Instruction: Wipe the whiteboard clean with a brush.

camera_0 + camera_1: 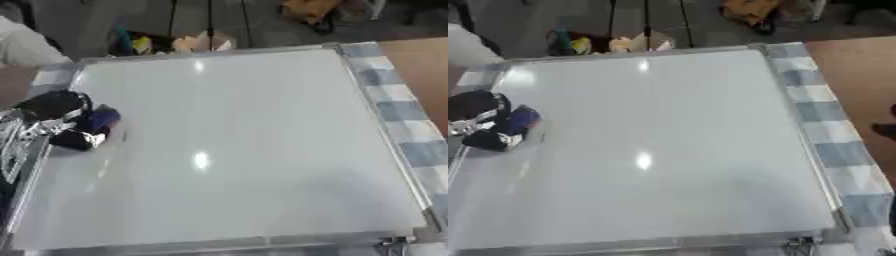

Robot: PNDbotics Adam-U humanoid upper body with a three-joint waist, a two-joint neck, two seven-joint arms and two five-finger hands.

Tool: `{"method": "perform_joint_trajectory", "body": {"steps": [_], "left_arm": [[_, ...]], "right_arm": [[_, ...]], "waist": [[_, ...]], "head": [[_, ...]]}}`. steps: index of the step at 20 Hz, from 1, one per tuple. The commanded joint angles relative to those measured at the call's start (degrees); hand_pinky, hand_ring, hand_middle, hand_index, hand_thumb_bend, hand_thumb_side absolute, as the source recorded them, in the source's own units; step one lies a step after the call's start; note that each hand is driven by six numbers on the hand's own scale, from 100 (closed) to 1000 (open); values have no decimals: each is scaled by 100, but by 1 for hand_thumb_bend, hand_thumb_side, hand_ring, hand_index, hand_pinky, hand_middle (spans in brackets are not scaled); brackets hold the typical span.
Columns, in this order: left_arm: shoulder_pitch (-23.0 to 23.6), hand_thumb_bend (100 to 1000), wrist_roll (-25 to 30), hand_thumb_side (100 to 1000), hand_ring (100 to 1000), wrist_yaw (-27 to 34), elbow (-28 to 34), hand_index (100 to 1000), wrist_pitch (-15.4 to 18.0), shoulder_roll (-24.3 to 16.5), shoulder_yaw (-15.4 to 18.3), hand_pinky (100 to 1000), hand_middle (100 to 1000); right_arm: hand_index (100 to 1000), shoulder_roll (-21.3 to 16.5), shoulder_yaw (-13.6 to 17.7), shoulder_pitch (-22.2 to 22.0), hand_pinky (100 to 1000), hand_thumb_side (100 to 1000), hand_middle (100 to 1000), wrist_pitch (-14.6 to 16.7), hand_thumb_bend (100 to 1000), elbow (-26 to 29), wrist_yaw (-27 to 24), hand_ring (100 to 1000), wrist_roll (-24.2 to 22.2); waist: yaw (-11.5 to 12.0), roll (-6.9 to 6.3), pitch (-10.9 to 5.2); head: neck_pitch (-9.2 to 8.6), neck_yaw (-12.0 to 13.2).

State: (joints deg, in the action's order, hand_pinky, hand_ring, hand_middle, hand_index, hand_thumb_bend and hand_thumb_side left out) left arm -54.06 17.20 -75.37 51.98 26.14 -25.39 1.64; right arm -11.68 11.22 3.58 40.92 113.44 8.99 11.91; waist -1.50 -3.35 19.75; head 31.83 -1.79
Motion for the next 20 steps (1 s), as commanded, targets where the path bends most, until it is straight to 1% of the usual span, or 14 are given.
{"method": "perform_joint_trajectory", "body": {"steps": [1,10,15,20], "left_arm": [[-71,100,-3,478,502,-92,0,206,79,-2,-76,347,348],[-37,100,30,485,508,-263,85,208,285,101,-220,357,351],[2,100,94,494,505,-258,173,208,366,181,-279,353,346],[40,100,191,502,505,-225,247,207,431,257,-330,355,343]], "right_arm": [[817,-51,5,44,716,809,628,4,100,116,5,860,16],[817,-64,17,45,716,809,628,-9,100,116,-16,860,44],[816,-83,23,35,716,809,628,-1,100,116,-33,860,64],[816,-90,30,24,716,809,628,1,100,116,-45,860,75]], "waist": [[-11,25,-103],[-4,25,-114],[22,31,-130],[39,37,-143]], "head": [[-43,22],[-14,34],[11,15],[-2,12]]}}
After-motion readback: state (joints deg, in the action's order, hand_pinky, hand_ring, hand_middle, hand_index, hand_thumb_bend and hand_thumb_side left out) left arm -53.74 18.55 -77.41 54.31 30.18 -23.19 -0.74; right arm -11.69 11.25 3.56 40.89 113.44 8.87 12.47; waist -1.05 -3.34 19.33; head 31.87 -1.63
